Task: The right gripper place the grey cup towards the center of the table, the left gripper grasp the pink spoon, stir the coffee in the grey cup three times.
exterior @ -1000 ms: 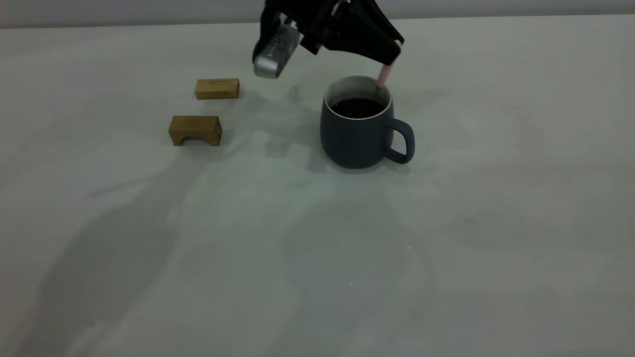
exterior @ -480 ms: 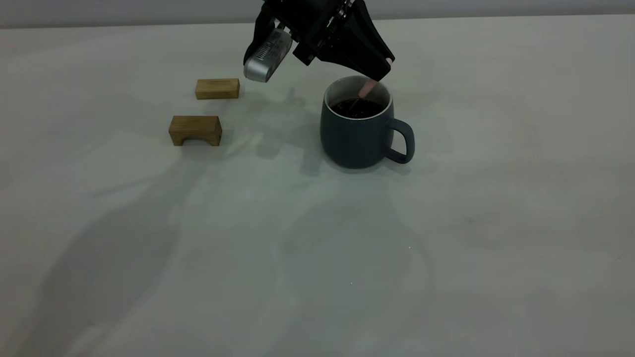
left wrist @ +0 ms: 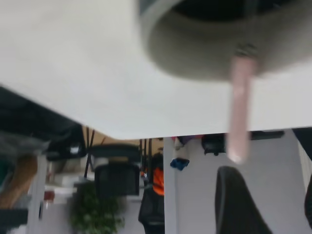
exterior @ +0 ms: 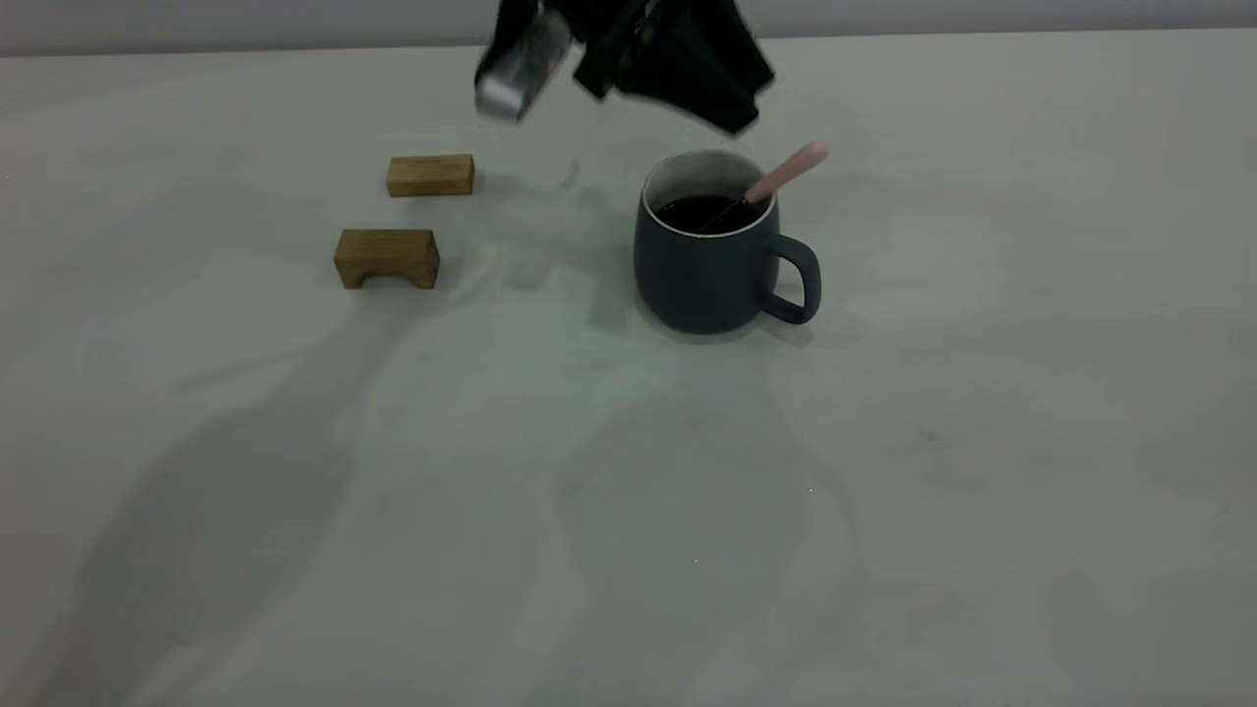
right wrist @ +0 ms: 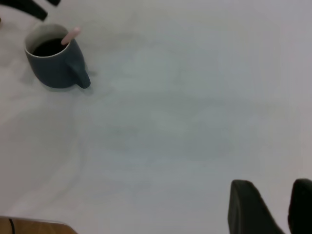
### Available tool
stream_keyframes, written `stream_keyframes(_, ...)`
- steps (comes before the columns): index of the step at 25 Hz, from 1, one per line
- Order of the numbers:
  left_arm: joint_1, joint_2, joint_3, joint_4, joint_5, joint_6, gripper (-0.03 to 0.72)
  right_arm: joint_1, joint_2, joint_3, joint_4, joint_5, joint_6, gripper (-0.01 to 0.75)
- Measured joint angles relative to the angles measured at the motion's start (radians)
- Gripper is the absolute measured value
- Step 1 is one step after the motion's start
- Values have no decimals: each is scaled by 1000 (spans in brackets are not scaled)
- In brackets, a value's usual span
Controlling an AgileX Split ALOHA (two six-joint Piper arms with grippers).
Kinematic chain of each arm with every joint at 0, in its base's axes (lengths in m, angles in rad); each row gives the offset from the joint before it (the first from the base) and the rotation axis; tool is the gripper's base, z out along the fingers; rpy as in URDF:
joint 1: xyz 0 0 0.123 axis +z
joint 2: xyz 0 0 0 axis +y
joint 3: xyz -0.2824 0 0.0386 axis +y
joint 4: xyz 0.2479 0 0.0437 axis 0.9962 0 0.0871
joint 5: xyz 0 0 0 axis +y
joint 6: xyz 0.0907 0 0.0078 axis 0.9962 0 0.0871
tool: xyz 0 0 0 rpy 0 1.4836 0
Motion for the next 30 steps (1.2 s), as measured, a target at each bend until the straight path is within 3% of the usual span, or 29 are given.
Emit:
stream_keyframes(7,0,-42,-251,277,0,-105,434,0,0,0,0,0,0,243)
stream_keyframes(11,1,-108,-284,369,0,-173,434,0,0,0,0,0,0,243)
stream_keyframes(14,3,-169,-286,431,0,-126,434,0,0,0,0,0,0,243)
stream_keyframes(16,3,-216,-286,494,0,6,434,0,0,0,0,0,0,243)
stream_keyframes(19,3,-298,-286,616,0,458,434,0,0,0,0,0,0,243)
stream_keyframes(22,3,-412,-237,659,0,1063,434,0,0,0,0,0,0,243)
stream_keyframes(24,0,-500,-166,656,0,1285,434,0,0,0,0,0,0,243)
stream_keyframes(30,0,-823,250,851,0,1365,434,0,0,0,0,0,0,243)
